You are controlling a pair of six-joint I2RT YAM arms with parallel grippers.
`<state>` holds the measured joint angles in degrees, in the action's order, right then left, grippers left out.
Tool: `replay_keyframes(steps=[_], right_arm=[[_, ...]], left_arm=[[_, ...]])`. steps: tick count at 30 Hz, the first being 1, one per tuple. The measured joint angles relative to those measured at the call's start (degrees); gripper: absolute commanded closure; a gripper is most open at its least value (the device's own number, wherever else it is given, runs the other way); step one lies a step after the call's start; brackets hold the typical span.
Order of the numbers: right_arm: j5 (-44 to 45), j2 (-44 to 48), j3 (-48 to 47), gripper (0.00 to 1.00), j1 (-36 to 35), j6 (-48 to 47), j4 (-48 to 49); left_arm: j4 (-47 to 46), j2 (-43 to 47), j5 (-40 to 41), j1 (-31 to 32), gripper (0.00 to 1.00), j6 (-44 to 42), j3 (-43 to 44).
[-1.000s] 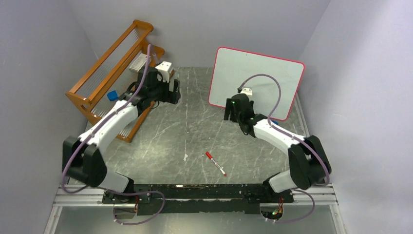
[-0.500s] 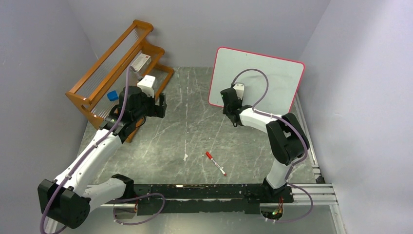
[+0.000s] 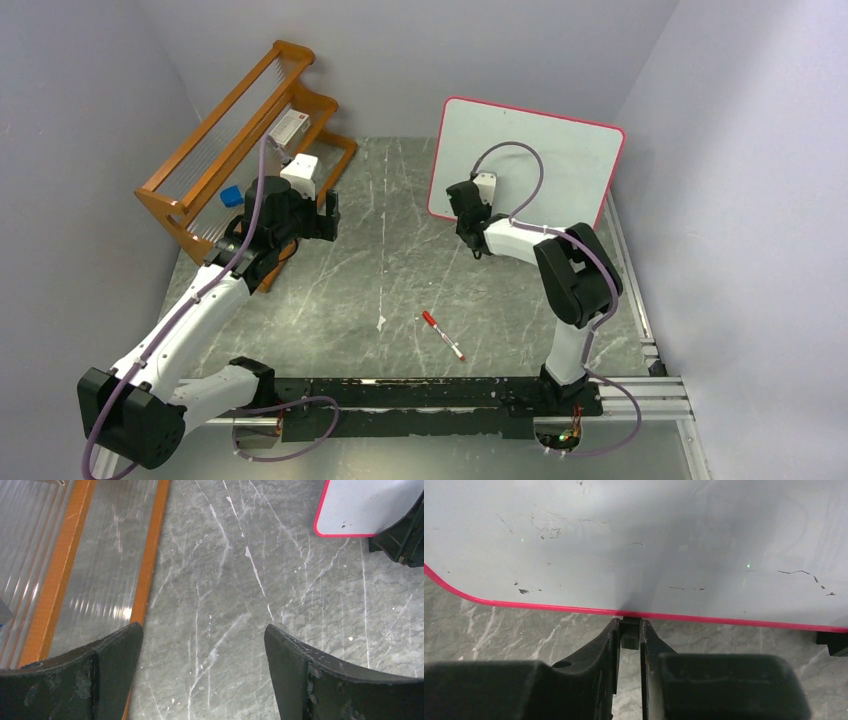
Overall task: Write a sentence on the whiteboard
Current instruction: Move the whiteboard stand to the center of the board.
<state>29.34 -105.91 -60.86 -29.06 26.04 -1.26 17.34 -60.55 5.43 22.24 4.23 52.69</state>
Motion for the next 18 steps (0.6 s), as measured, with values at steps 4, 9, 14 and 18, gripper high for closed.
replay_keyframes(steps=[4, 9, 14, 18], right_arm=[[0.33, -0.35, -0.07, 1.0, -0.37, -0.04, -0.07], [1.77, -0.31, 0.09, 1.0, -1.64, -0.37, 0.2], [2.03, 0.9, 2.01, 1.0, -5.35, -0.33, 0.96], [2.01, 2.54, 4.09, 1.0, -9.99, -0.09, 1.03]], left_arm=[[-0.02, 0.0, 0.0, 0.0, 0.06, -0.07, 0.0], [-0.02, 0.0, 0.0, 0.0, 0.06, -0.22, 0.0], [0.0, 0.09, 0.7, 0.0, 0.06, -0.22, 0.0], [0.0, 0.68, 1.92, 0.0, 0.06, -0.2, 0.0]])
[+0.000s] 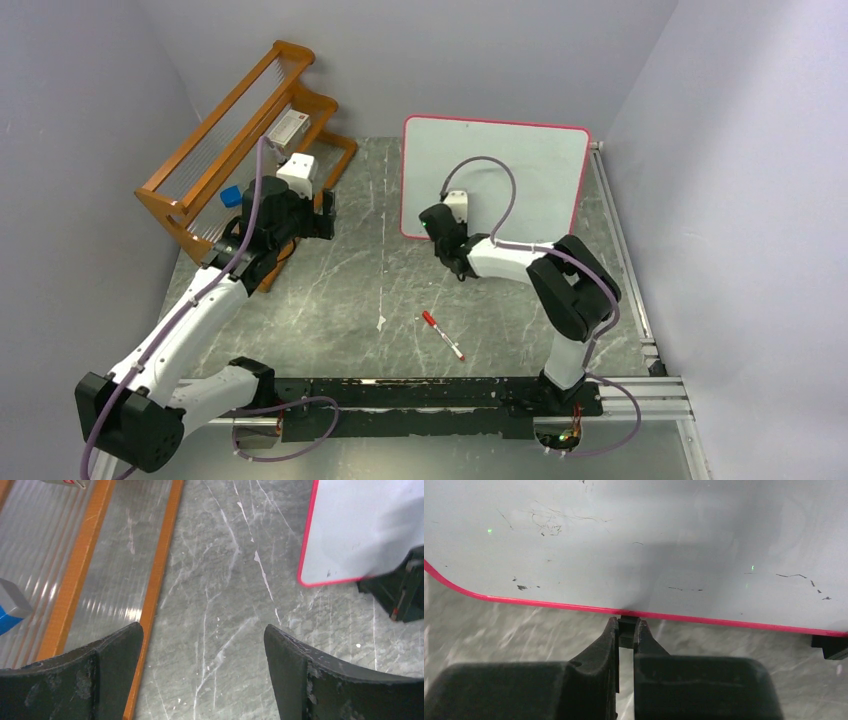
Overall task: Write a sentence on the whiteboard
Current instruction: Move the whiteboard stand to the center of the board.
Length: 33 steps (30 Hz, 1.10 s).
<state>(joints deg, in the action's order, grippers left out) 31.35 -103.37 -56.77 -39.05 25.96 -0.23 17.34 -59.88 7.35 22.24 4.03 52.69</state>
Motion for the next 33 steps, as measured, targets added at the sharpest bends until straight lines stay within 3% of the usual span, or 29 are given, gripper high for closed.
replay_keyframes(steps=[18, 33], right_arm=[[0.37, 8.0, 8.26, 1.0, -19.87, 3.63, -0.42], [-1.75, 12.28, 13.22, 1.0, -23.56, 1.38, 1.86]], left_arm=[[0.04, 5.44, 6.56, -0.02, 0.06, 0.94, -0.07], [0.02, 8.09, 7.61, -0.5, 0.06, 1.31, -0.66]])
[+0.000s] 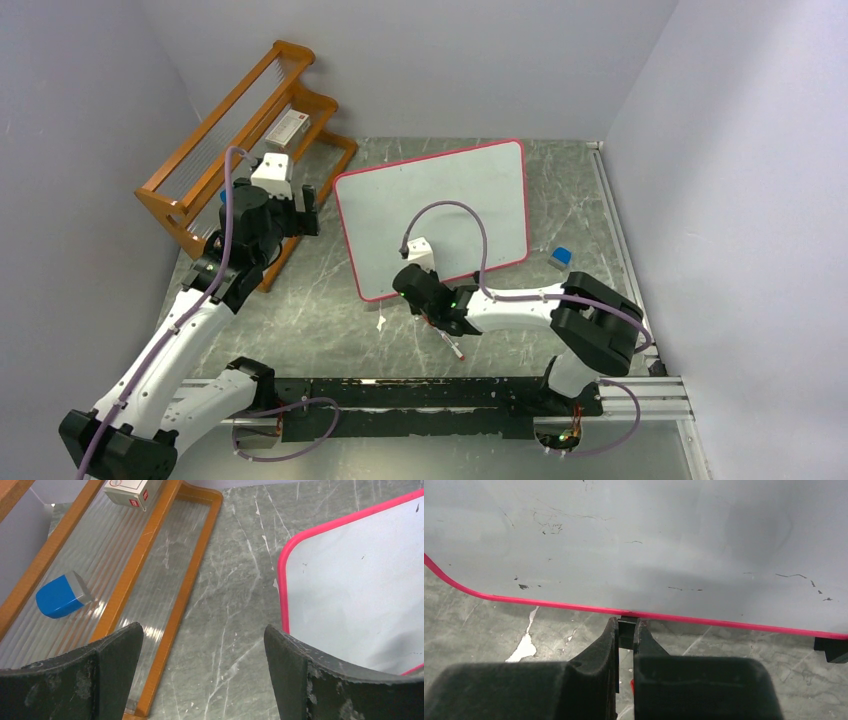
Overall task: Write a sentence on the whiteboard
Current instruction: Move the whiteboard stand to the center of the board.
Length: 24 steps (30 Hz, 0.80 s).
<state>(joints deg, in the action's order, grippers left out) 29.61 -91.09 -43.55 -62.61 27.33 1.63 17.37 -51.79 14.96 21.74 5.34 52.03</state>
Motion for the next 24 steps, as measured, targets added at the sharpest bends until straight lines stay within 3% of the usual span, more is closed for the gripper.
replay_keyframes(steps=[3, 5, 13, 24], right_arm=[[-0.2, -0.02, 0.0, 0.99, -0.55, -0.28, 0.24], [-0.31, -0.02, 0.0, 0.92, -0.98, -0.35, 0.28], [-1.05, 0.28, -0.46, 0.56, -1.66, -1.2, 0.17], [-3.52, 13.22, -1.75, 0.42, -2.01, -2.29, -8.48]], left_arm=[[0.0, 0.0, 0.0, -0.22, 0.06, 0.02, -0.04], [0.0, 0.0, -0.02, -0.28, 0.06, 0.02, -0.04], [0.0, 0.33, -0.55, -0.55, 0.05, 0.02, -0.04], [-0.33, 7.67, -4.87, -0.61, 0.02, 0.17, -3.52]])
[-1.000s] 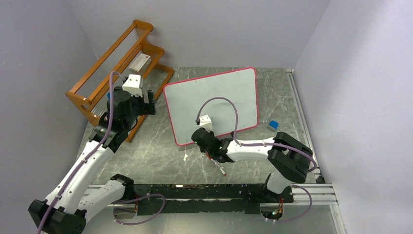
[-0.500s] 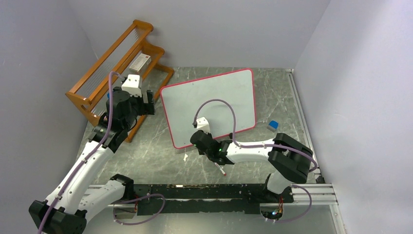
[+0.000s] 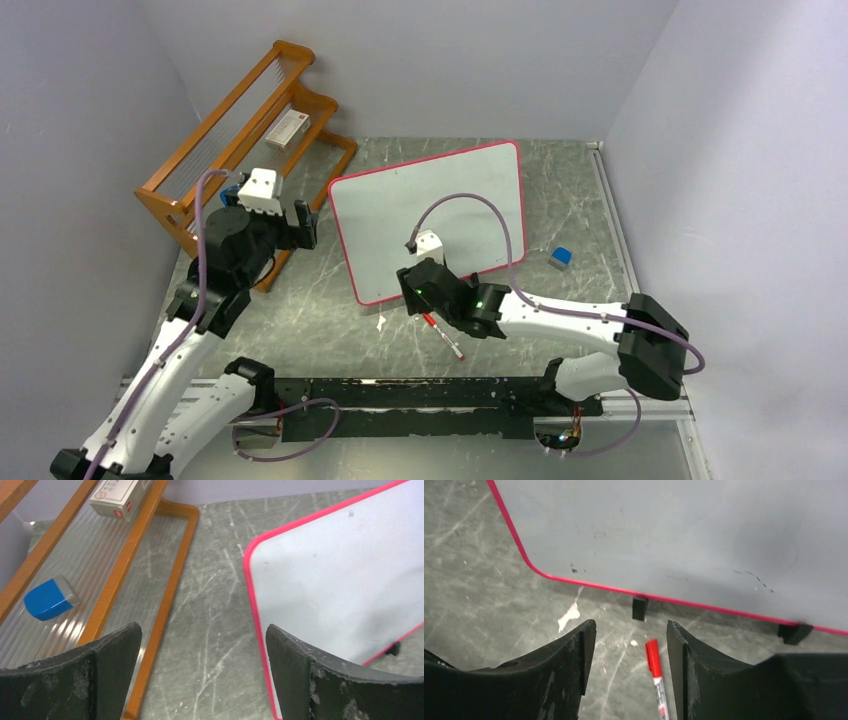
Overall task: Write a sentence on the whiteboard
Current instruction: Move the whiteboard stand to the center of the board, then pick up the whiteboard marker from the center of the board.
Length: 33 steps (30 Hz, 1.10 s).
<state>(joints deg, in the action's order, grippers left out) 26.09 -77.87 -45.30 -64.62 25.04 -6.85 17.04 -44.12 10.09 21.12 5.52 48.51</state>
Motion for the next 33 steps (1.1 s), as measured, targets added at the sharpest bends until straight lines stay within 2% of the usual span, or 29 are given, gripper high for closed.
replay_keyframes(steps=[7, 15, 26, 33], right_arm=[[-1.77, 4.72, 0.44, 0.38, 0.0, 1.38, -10.8], [-5.7, 4.63, 3.15, 0.41, 0.31, 3.67, -20.35], [-14.05, -4.22, 3.87, 0.57, 1.99, 3.13, -22.47], [-16.81, -7.19, 1.51, 0.75, 2.69, 1.73, -23.06]], left_arm=[[-0.02, 5.97, -6.97, 0.0, 0.02, 0.74, -1.09], [-0.13, 11.65, -13.86, 0.96, 0.02, 0.7, -7.72], [-0.11, 11.56, -18.12, 1.11, 0.02, -0.42, -8.94], [-0.26, 11.43, -19.39, 1.11, 0.02, -0.35, -8.96]])
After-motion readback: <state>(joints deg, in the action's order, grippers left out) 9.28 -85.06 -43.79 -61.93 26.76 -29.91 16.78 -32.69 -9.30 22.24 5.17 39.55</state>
